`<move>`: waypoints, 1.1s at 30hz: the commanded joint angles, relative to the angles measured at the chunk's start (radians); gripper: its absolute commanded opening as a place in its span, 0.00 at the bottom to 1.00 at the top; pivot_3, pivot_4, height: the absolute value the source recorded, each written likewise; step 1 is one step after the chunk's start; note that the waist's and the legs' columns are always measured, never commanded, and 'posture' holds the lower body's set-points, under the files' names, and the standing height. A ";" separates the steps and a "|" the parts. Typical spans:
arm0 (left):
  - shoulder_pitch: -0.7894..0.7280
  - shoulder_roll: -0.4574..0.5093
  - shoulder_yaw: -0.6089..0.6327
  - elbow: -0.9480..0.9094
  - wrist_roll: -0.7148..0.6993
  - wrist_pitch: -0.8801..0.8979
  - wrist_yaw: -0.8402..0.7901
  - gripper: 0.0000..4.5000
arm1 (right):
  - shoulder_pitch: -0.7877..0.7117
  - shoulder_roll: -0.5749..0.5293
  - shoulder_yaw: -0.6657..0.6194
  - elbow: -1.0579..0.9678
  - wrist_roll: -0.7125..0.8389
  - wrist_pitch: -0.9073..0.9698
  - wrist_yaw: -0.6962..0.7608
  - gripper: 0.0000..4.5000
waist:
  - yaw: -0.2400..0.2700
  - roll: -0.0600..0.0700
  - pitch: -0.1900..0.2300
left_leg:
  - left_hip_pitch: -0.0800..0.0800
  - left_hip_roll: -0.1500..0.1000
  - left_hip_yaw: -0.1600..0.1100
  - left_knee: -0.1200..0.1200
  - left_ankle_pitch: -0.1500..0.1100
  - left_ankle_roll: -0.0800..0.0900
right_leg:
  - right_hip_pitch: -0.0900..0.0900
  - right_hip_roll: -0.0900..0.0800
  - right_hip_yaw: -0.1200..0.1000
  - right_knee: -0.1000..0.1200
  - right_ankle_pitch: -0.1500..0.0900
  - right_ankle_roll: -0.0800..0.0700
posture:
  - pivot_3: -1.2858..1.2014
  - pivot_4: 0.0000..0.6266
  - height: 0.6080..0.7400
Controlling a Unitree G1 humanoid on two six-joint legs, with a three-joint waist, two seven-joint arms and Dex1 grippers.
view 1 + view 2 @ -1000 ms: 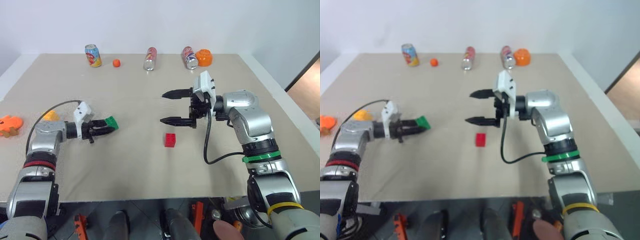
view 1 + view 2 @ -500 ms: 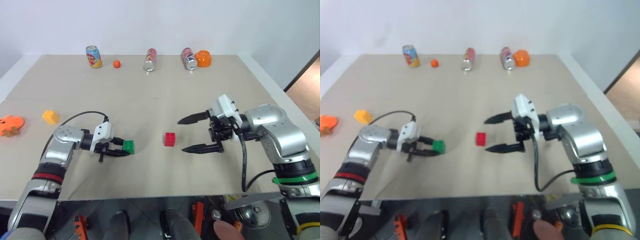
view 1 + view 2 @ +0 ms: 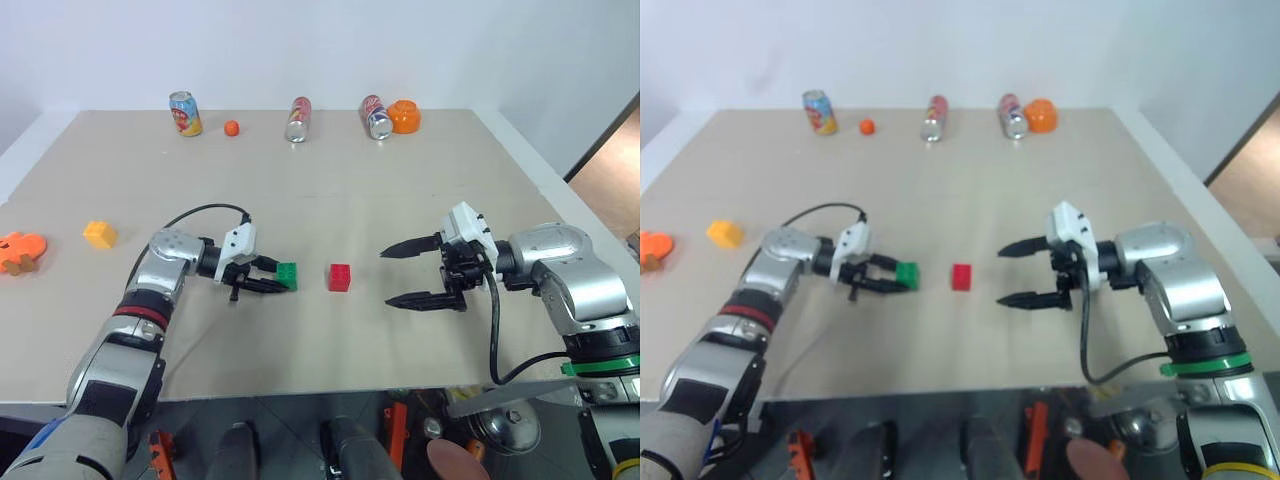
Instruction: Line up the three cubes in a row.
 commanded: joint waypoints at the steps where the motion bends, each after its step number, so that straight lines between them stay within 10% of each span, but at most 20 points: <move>1: -0.027 0.002 0.001 0.026 0.018 -0.034 -0.003 0.29 | -0.025 0.005 -0.009 -0.012 0.004 -0.009 -0.003 1.00 | 0.000 0.000 0.000 | 0.000 0.000 0.000 0.000 -0.001 0.001 | 0.000 0.000 0.000 0.000 0.000 0.000 | 0.52 0.24 1.00; 21: -0.062 -0.010 -0.011 0.105 0.088 -0.069 0.015 0.29 | -0.037 0.023 -0.016 -0.016 0.009 -0.001 -0.022 1.00 | 0.001 0.000 0.000 | -0.001 -0.001 0.000 0.003 -0.002 0.001 | 0.001 0.000 0.003 0.000 0.000 0.000 | 0.52 0.24 1.00; 29: -0.060 -0.010 0.005 0.088 0.079 0.009 0.011 0.97 | -0.050 0.033 -0.013 -0.004 0.005 -0.006 -0.026 1.00 | 0.001 0.000 0.000 | -0.001 -0.001 0.000 0.002 -0.002 0.001 | 0.000 0.000 0.002 0.000 0.000 0.001 | 0.52 0.24 1.00; 33: -0.054 -0.004 0.024 0.075 0.072 -0.013 0.049 1.00 | -0.063 0.041 -0.010 0.008 0.002 -0.009 -0.024 1.00 | 0.001 0.000 0.000 | -0.001 -0.001 0.000 0.003 -0.001 0.002 | 0.000 0.000 0.002 0.000 0.000 0.001 | 0.52 0.24 1.00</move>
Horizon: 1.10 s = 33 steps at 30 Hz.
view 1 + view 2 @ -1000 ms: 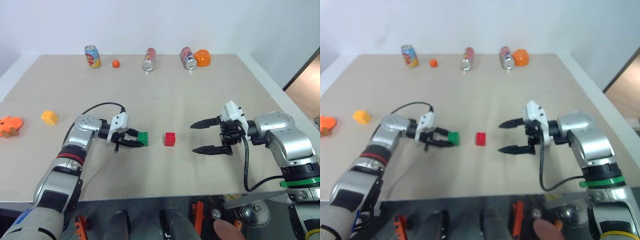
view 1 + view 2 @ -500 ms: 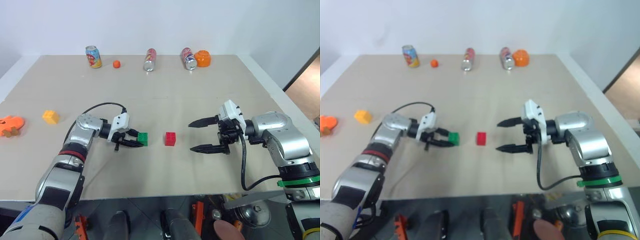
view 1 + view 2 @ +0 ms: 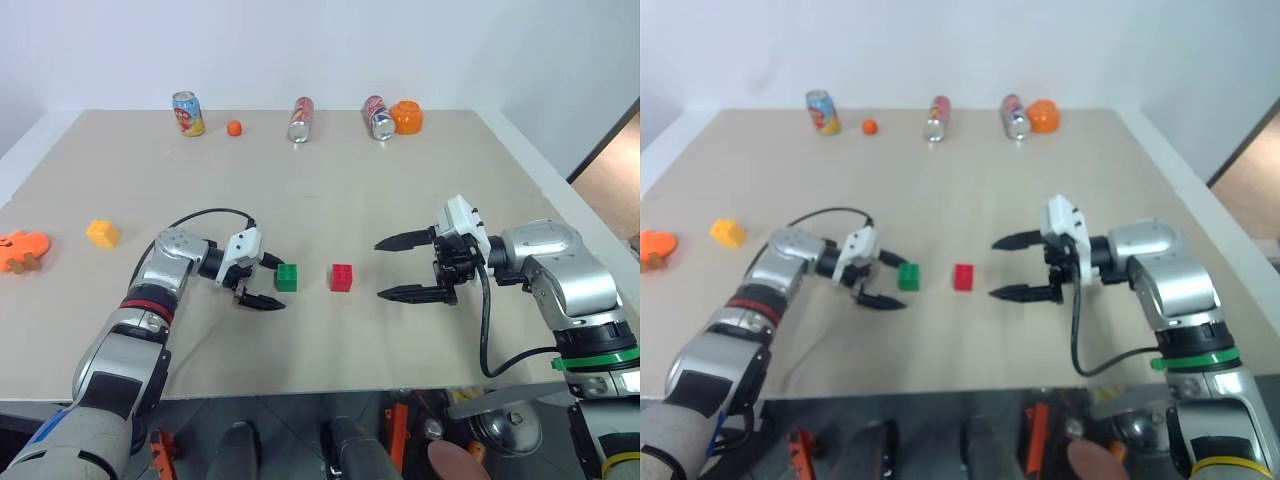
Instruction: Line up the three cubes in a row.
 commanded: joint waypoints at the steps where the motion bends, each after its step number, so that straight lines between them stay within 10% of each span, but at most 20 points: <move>1: -0.003 0.021 0.032 -0.031 -0.015 -0.005 0.037 1.00 | -0.032 0.005 -0.009 0.003 0.003 -0.010 0.002 1.00 | 0.000 0.000 0.000 | 0.000 0.000 0.000 0.000 0.000 0.000 | 0.000 0.000 0.000 0.000 0.000 0.000 | 0.52 0.24 1.00; 17: 0.081 0.317 0.120 -0.195 -0.115 0.162 -0.083 1.00 | -0.148 0.061 -0.006 0.106 -0.032 -0.062 -0.009 1.00 | -0.001 0.001 0.000 | 0.000 0.000 0.000 -0.003 -0.004 0.000 | -0.002 0.001 0.001 0.000 -0.002 0.001 | 0.52 0.24 1.00; 24: 0.231 0.292 0.369 -0.506 -0.298 0.494 0.297 1.00 | -0.247 0.241 -0.040 0.101 -0.054 -0.085 -0.264 1.00 | -0.002 0.001 0.000 | -0.001 0.001 0.000 -0.002 -0.004 0.000 | -0.002 0.001 0.001 0.000 -0.002 0.001 | 0.52 0.24 1.00; 33: 0.471 0.195 0.605 -0.880 -0.321 0.669 0.877 1.00 | -0.241 0.294 0.013 0.109 -0.081 -0.132 -0.255 1.00 | 0.001 0.000 0.000 | -0.001 0.001 0.000 -0.003 -0.004 -0.001 | -0.002 0.000 0.000 0.000 0.000 0.005 | 0.52 0.24 1.00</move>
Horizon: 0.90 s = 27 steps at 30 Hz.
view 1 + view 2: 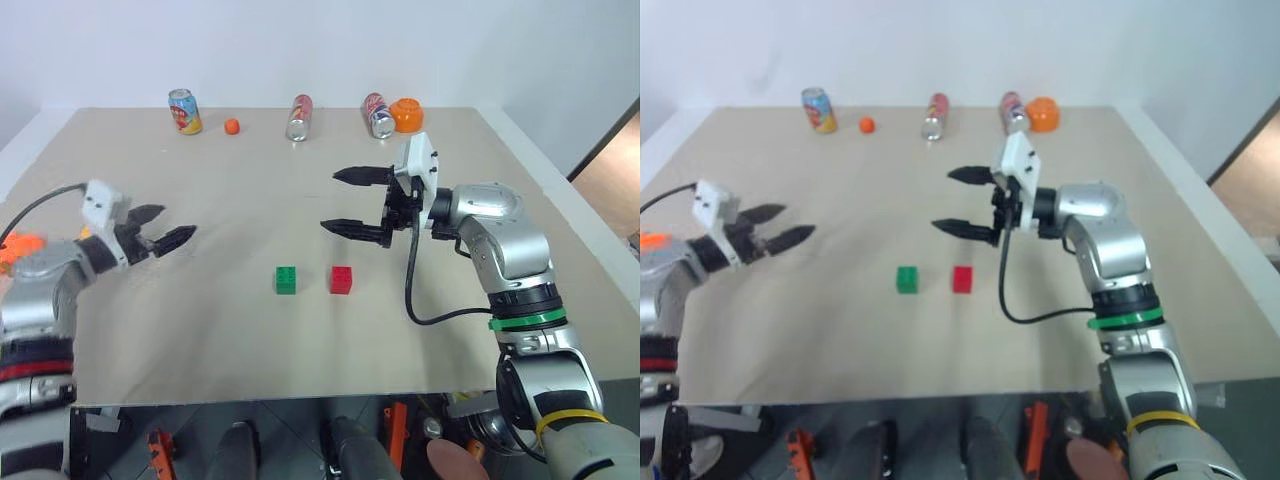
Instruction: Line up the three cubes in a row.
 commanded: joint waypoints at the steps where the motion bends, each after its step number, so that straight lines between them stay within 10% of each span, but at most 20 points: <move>1: 0.028 -0.029 0.101 -0.176 -0.020 0.032 0.200 1.00 | -0.022 0.014 -0.003 -0.007 0.012 -0.021 0.015 1.00 | 0.002 0.000 0.000 | 0.000 0.000 0.000 0.000 0.000 0.000 | 0.000 0.000 0.000 0.000 0.000 0.000 | 0.52 0.24 1.00; 11: 0.088 -0.105 0.276 -0.333 -0.101 0.017 0.463 1.00 | -0.029 0.059 0.020 0.003 0.008 -0.041 0.047 1.00 | 0.000 -0.001 -0.001 | 0.003 0.000 0.001 0.001 0.001 -0.001 | 0.002 0.000 0.000 0.000 0.002 0.001 | 0.52 0.24 1.00; 27: 0.076 -0.053 0.182 0.025 0.005 -0.120 0.466 1.00 | 0.032 0.027 0.045 -0.137 0.039 0.022 0.098 1.00 | 0.002 -0.003 -0.002 | 0.002 0.000 0.002 0.000 0.000 -0.001 | 0.002 -0.001 0.000 0.000 -0.001 -0.004 | 0.52 0.24 1.00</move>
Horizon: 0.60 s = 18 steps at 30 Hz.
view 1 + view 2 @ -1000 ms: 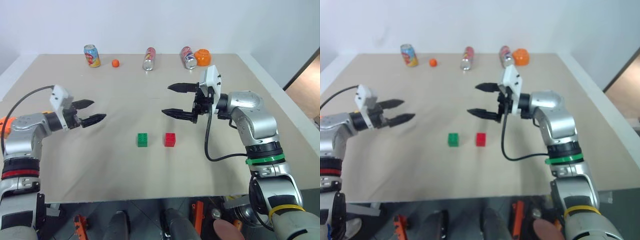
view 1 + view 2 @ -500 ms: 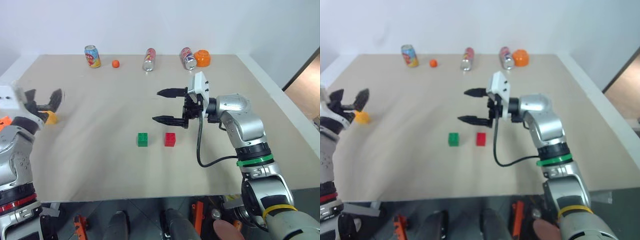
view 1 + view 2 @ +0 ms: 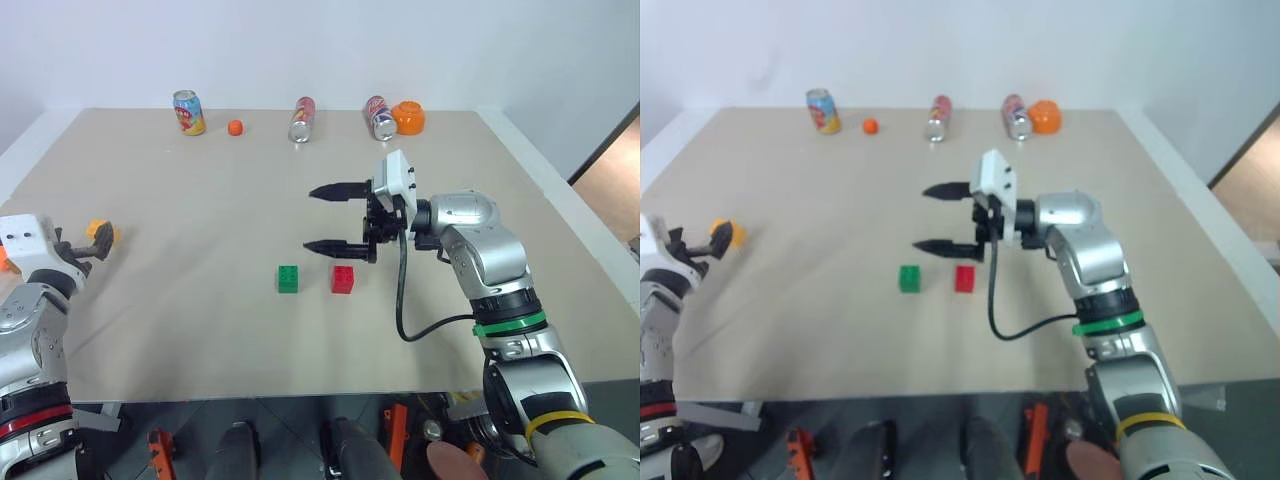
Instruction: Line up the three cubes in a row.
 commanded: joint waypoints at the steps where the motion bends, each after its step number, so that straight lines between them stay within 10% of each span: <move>1: -0.045 0.040 -0.014 0.057 0.017 -0.058 -0.011 1.00 | -0.003 -0.012 -0.009 -0.073 0.022 0.018 -0.003 1.00 | 0.000 0.000 0.000 | 0.000 0.000 0.000 0.000 0.000 0.000 | 0.000 0.000 0.000 0.000 0.000 0.000 | 0.52 0.24 1.00; 18: -0.128 0.076 -0.081 0.301 0.067 -0.163 -0.019 1.00 | -0.037 0.069 -0.052 -0.118 0.064 0.079 -0.217 1.00 | 0.000 0.000 0.000 | -0.001 0.000 0.000 0.000 0.000 0.000 | -0.001 0.000 0.000 0.000 0.002 0.003 | 0.52 0.24 1.00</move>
